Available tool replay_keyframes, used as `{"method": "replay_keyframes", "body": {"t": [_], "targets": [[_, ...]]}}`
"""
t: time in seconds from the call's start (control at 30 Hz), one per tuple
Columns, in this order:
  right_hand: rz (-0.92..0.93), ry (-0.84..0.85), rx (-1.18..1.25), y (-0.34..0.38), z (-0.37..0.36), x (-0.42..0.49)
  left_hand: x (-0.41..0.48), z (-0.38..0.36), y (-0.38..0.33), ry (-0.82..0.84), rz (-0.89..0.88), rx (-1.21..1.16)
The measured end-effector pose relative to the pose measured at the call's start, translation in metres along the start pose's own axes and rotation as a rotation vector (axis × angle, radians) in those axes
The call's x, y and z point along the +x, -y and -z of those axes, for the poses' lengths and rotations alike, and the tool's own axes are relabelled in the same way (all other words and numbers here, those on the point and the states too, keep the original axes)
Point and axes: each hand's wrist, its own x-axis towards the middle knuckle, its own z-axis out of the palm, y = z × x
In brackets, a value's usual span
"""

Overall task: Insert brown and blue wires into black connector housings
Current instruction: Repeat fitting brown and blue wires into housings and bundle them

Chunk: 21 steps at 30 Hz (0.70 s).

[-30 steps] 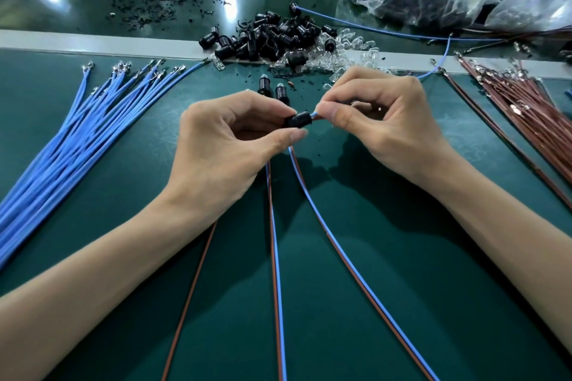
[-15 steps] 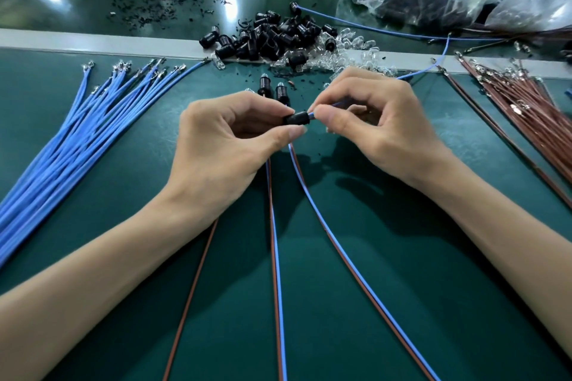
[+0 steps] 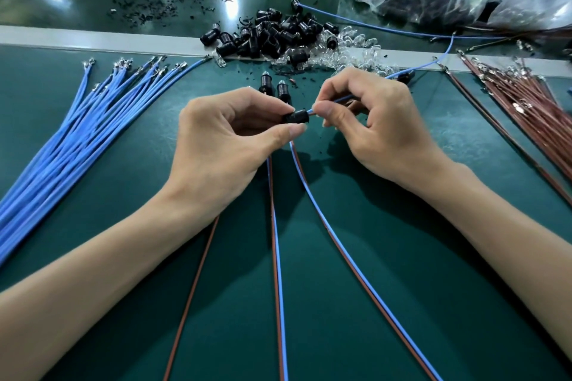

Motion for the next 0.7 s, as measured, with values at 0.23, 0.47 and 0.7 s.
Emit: {"method": "replay_keyframes", "body": {"t": [0.23, 0.47, 0.7], "targets": [[0.005, 0.009, -0.021, -0.0001, 0.0003, 0.0011, -0.0014, -0.0007, -0.0011, 0.021, -0.003, -0.005], [0.074, 0.035, -0.067, -0.0008, 0.0040, -0.0001, 0.0017, -0.0007, 0.0013, 0.000, 0.012, 0.000], [0.075, -0.041, -0.019, -0.0014, 0.0068, -0.0008, 0.0023, -0.0005, 0.0021, -0.010, 0.010, -0.001]]}}
